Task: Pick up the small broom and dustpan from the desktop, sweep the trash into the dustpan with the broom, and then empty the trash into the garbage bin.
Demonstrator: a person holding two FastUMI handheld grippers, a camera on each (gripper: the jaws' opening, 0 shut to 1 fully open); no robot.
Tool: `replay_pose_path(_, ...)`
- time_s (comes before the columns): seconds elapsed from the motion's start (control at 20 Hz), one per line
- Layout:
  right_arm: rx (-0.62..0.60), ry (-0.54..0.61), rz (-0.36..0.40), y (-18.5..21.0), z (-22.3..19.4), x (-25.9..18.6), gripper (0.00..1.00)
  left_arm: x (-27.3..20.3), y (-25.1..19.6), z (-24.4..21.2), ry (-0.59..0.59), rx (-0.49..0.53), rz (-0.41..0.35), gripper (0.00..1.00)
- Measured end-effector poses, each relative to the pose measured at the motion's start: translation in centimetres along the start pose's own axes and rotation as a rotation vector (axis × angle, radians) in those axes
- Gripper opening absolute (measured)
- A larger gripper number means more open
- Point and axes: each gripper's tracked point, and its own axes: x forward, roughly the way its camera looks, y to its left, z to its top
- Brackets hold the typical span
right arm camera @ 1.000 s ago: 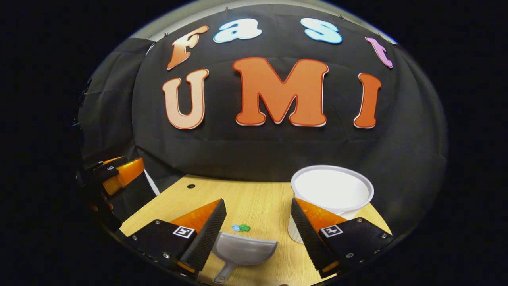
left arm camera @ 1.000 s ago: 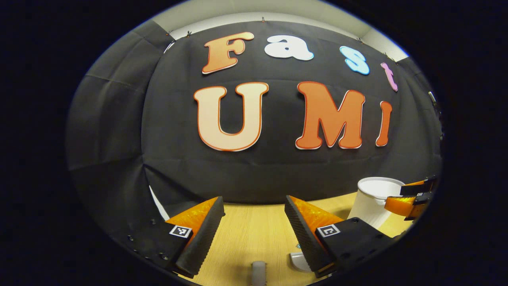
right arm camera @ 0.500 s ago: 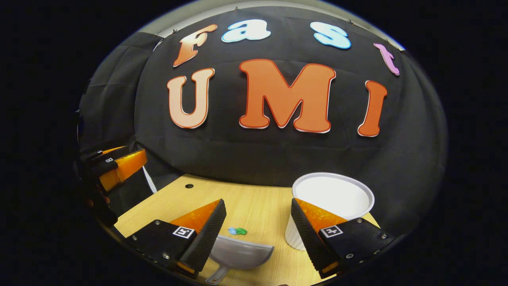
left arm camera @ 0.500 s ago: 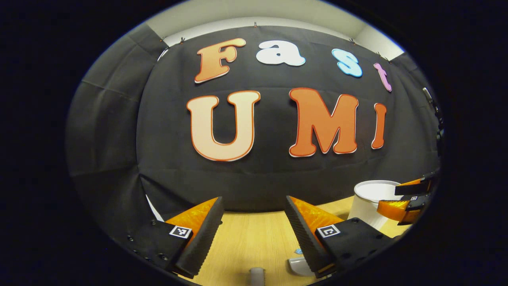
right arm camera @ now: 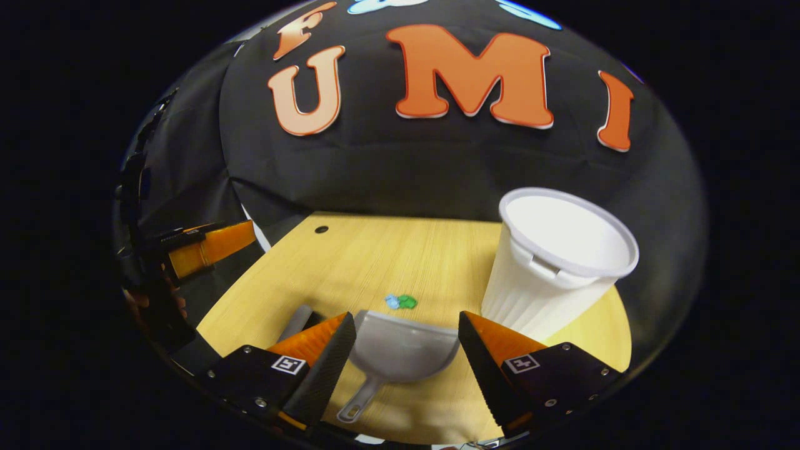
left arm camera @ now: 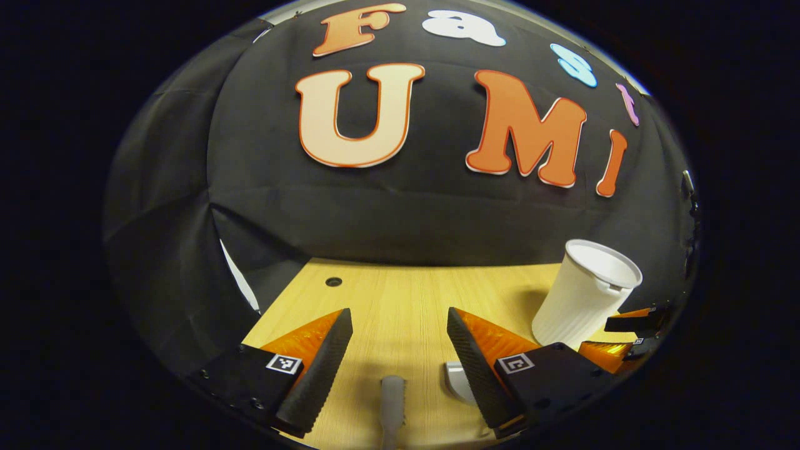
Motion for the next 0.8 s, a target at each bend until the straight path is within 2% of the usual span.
replay_pose_path(0.1,0.037,0.075,-0.004,0.6,-1.1,0.1,0.98,0.3,-0.2,-2.0,0.072,0.000,-0.018,0.98)
replay_pose_path(0.25,0.082,0.165,-0.017,1.8,-2.2,0.1,0.90,0.6,-0.5,-4.8,0.178,-0.007,-0.060,0.98)
replay_pose_path(0.5,0.130,0.295,-0.036,1.8,-2.5,-0.7,0.88,1.5,-0.3,-10.3,0.381,-0.018,-0.117,0.98)
replay_pose_path(0.8,0.205,0.399,-0.102,1.7,-3.6,-1.2,0.87,2.9,1.3,-16.3,0.626,-0.019,-0.154,0.99)
